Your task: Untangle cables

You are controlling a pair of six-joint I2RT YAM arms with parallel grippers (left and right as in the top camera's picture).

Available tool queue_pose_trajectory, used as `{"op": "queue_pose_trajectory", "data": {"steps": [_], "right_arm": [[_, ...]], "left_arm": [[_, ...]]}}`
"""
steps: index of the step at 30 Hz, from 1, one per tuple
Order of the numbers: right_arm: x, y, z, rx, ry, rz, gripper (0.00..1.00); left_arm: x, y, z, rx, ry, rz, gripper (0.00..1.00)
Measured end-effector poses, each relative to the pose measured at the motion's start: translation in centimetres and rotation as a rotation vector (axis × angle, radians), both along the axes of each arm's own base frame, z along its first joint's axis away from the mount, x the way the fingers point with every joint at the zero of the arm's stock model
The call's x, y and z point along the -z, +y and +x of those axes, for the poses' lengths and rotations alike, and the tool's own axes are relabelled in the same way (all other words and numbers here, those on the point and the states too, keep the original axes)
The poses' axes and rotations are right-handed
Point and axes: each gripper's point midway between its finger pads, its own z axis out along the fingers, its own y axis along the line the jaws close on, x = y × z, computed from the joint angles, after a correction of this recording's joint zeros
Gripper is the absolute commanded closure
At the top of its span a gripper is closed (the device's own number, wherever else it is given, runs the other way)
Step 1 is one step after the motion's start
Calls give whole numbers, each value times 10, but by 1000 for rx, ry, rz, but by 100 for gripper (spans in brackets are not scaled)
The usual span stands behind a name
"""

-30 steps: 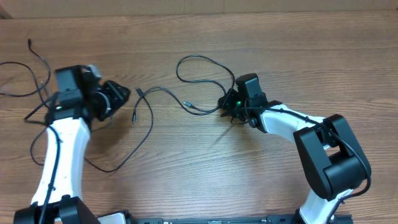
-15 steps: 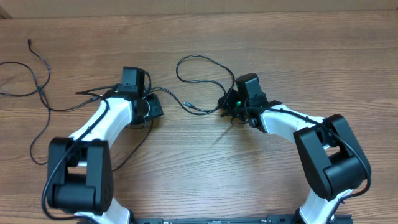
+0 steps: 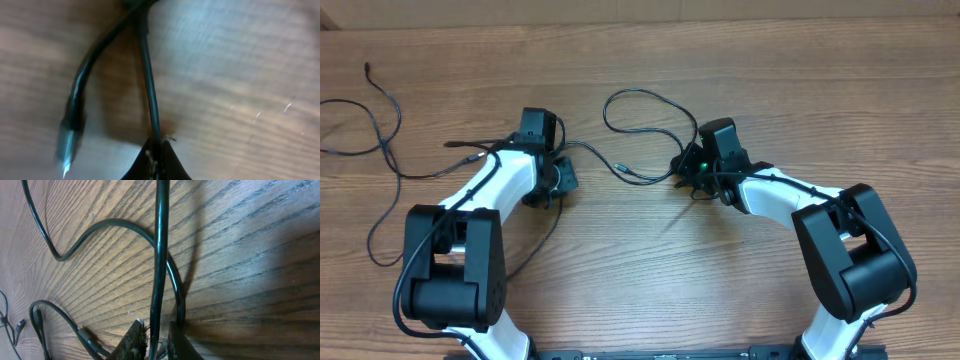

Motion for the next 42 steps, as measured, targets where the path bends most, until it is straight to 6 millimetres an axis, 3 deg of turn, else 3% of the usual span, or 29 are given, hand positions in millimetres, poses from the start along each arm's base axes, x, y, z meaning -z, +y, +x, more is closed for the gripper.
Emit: {"op": "queue_pose_trajectory", "data": {"steps": [2,4,8,12,15,20,26,28,29,30,34,38,42], "right_arm": [[0,0,0,0,0,1,85],[0,0,0,0,0,0,85],[0,0,0,0,0,0,85],[0,0,0,-1,1,2,85],[0,1,0,-2,1,3,85],[0,1,0,-2,2,3,85],[0,1,0,-3,1,3,85],[0,1,0,-2,1,3,85],[0,1,0,-3,2,3,85],[0,0,0,-2,2,2,85],[0,1,0,-2,2,3,85],[0,1,0,-2,2,3,85],[0,1,-1,-4,3,4,81]], "left_arm": [[-11,6,-6,-8,39,26,96],[-30,14,1,-22,7,58,96],[-99,42,32,-92,-198,152,96],[-158,76,35,-201,-352,284,96],[-173,95,28,-267,-379,385,96],[-168,115,25,-313,-347,494,92],[-135,132,25,-328,-245,560,88],[-122,140,23,-321,-196,580,76],[-117,145,21,-320,-175,589,61],[-111,150,20,-322,-153,595,53],[-94,160,15,-327,-96,575,43],[-83,145,18,-280,-87,463,38],[-73,103,28,-153,-92,253,36]]}}
